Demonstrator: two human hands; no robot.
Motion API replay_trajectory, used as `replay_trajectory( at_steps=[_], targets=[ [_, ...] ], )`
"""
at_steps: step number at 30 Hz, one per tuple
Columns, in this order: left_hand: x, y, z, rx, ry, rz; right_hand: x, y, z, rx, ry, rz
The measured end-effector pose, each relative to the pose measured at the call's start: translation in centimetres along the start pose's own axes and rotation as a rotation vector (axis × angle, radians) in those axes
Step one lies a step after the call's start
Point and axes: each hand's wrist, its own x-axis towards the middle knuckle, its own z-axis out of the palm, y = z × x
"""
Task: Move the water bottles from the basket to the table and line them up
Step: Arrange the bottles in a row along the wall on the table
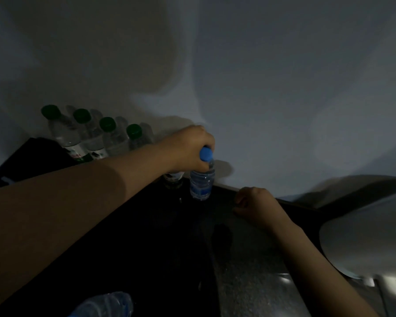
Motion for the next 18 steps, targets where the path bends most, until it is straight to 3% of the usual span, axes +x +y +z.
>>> replay_trajectory(
  at_steps=[18],
  targets=[
    [2.9,-1.4,0.8,-0.020,-0.011,-0.026,0.7,0.8,0.4,0.076,0.005,0.040]
  ],
)
